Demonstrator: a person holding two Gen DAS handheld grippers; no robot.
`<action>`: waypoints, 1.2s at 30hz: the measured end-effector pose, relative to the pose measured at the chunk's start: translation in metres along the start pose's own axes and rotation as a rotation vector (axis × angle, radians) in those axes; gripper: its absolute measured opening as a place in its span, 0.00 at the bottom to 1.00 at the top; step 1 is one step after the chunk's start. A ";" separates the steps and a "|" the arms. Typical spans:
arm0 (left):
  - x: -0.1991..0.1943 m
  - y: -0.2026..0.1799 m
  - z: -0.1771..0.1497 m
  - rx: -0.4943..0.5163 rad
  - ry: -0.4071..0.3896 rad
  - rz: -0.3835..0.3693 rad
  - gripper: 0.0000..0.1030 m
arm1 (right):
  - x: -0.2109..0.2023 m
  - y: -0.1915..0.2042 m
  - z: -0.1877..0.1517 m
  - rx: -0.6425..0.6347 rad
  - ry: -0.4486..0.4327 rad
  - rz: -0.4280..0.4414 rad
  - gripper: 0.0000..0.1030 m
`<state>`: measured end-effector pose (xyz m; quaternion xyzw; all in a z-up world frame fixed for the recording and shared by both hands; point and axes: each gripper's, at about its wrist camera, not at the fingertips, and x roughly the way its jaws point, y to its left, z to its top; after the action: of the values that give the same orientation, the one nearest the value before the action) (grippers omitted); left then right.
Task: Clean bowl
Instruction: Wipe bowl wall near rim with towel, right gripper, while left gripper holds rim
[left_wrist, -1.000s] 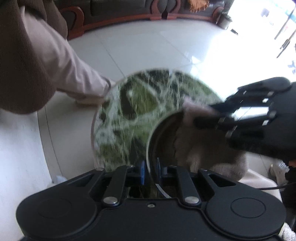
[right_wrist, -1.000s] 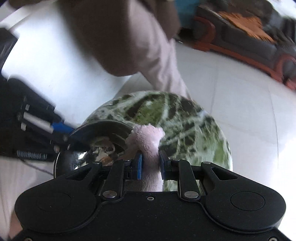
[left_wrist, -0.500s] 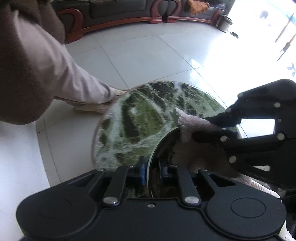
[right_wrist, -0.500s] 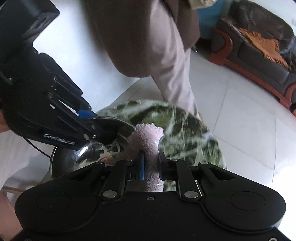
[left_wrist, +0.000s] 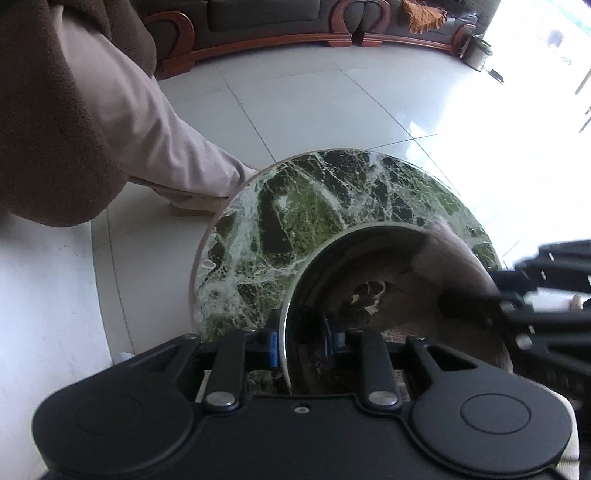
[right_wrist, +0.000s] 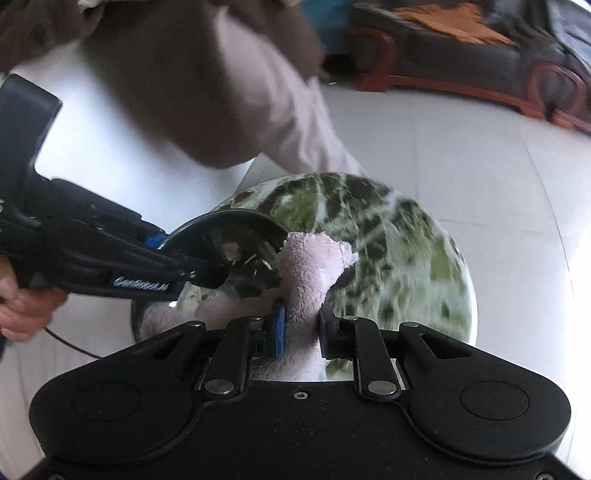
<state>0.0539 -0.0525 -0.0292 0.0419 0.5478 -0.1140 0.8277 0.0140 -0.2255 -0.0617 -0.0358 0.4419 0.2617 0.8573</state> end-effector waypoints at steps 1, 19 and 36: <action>0.000 -0.001 0.001 0.016 0.006 0.002 0.21 | -0.001 0.003 -0.001 -0.010 -0.002 -0.015 0.17; 0.002 -0.003 0.000 0.027 0.048 0.000 0.21 | 0.001 0.022 0.015 -0.210 0.006 -0.095 0.16; 0.003 -0.005 0.002 0.023 0.052 -0.003 0.21 | 0.009 0.014 0.023 -0.128 0.022 -0.081 0.16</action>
<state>0.0555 -0.0581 -0.0313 0.0536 0.5679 -0.1202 0.8125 0.0279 -0.2030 -0.0521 -0.1112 0.4316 0.2544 0.8583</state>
